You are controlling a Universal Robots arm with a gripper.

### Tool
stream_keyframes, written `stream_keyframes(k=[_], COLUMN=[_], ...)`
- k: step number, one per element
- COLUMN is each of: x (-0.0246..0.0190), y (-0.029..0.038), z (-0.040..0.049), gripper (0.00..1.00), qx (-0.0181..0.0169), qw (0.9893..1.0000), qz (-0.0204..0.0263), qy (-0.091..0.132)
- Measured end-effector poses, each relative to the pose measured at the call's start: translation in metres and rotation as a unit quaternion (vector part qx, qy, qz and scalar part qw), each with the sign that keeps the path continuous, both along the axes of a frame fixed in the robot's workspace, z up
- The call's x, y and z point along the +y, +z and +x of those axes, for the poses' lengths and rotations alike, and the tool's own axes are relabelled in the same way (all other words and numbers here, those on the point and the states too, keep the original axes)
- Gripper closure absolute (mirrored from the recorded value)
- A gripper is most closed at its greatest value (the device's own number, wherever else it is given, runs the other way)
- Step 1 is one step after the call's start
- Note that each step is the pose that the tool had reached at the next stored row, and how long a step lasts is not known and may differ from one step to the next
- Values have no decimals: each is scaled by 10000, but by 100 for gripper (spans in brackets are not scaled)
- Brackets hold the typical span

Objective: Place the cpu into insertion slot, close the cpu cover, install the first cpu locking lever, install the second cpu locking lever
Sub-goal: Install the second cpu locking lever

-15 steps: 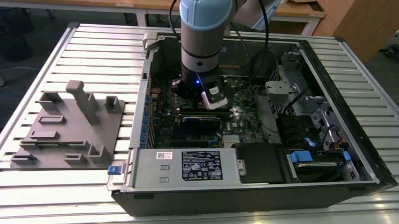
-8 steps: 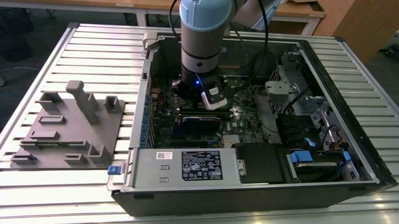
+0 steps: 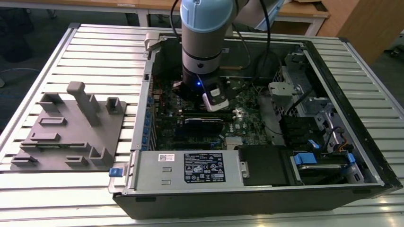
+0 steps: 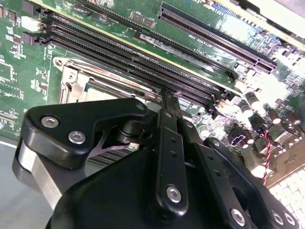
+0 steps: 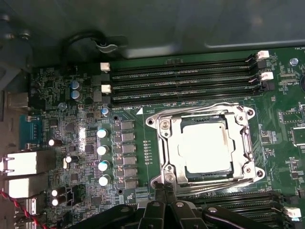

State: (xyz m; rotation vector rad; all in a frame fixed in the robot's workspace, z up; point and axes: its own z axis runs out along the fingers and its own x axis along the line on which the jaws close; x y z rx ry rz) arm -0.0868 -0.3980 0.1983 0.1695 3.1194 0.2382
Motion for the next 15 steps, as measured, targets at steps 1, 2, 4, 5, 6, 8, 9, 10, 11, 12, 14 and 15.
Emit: stream_keyframes(k=[1, 2, 4, 5, 6, 8, 9, 10, 11, 12, 14, 15], x=[0, 0, 0, 0, 0, 0, 0, 0, 0, 0, 1, 0], y=[-1, -2, -4, -5, -7, -11, -13, -16, -19, -23, -35, -37], z=[-3, -5, -7, -7, -7, -8, -8, -7, -7, -7, -7, -8], gripper=[90, 90, 90, 90, 90, 90, 90, 90, 90, 90, 90, 90], qx=[0, 1, 1, 1, 1, 1, 1, 1, 1, 1, -3, -2], qw=[10000, 10000, 10000, 10000, 10000, 10000, 10000, 10000, 10000, 10000, 10000, 10000], qz=[5, 10, 21, 24, 26, 31, 34, 35, 37, 38, 45, 45], qy=[0, 0, 1, 0, 0, 0, -1, 0, 0, 0, 0, 0])
